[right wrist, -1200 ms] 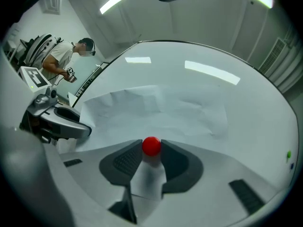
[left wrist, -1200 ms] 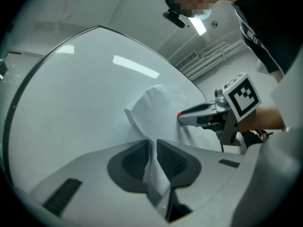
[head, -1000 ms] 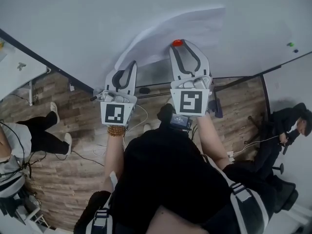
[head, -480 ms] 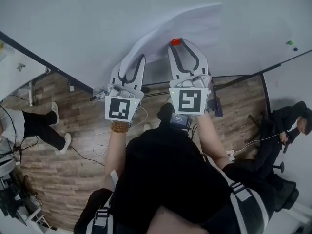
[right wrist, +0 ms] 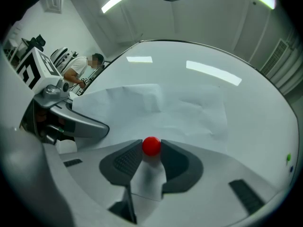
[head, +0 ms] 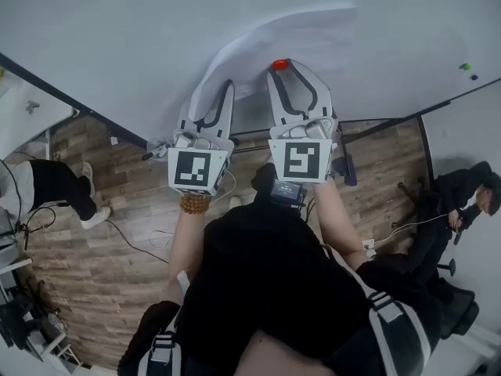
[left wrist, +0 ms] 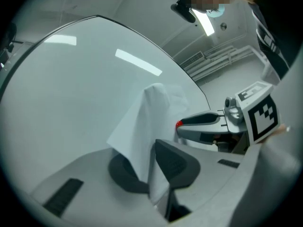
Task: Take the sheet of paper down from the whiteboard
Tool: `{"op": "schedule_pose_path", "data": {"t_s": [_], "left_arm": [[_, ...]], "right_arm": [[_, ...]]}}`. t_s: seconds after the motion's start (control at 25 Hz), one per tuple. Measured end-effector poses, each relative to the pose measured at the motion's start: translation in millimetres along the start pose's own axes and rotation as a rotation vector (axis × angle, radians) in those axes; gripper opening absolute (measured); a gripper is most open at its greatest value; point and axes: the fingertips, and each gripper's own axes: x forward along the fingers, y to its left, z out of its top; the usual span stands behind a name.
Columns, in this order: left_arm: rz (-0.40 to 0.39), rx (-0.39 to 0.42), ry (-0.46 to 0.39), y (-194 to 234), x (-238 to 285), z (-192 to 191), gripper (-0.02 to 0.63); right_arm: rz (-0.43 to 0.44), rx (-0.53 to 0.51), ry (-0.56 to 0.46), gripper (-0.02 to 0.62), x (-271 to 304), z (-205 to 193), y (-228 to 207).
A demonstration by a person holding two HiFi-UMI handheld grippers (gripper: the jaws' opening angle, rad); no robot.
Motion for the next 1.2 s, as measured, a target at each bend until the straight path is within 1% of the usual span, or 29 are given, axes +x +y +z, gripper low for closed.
{"op": "schedule_pose_path", "data": {"t_s": [0.28, 0.44, 0.8, 1.2], "left_arm": [[0.085, -0.020, 0.039, 2.5, 1.3, 1.6, 0.023], [0.115, -0.032, 0.050, 3.3, 1.2, 1.3, 0.015], [0.112, -0.040, 0.065, 3.6, 3.3, 0.8, 0.011], [0.116, -0.040, 0.033, 1.9, 3.0, 1.9, 0.011]], "right_arm": [[-0.011, 0.005, 0.005, 0.118, -0.9, 0.5, -0.5], [-0.010, 0.003, 0.000, 0.120, -0.9, 1.4, 0.1], [-0.004, -0.001, -0.016, 0.118, -0.4, 0.9, -0.4], [-0.013, -0.015, -0.010, 0.118, -1.7, 1.6, -1.7]]}}
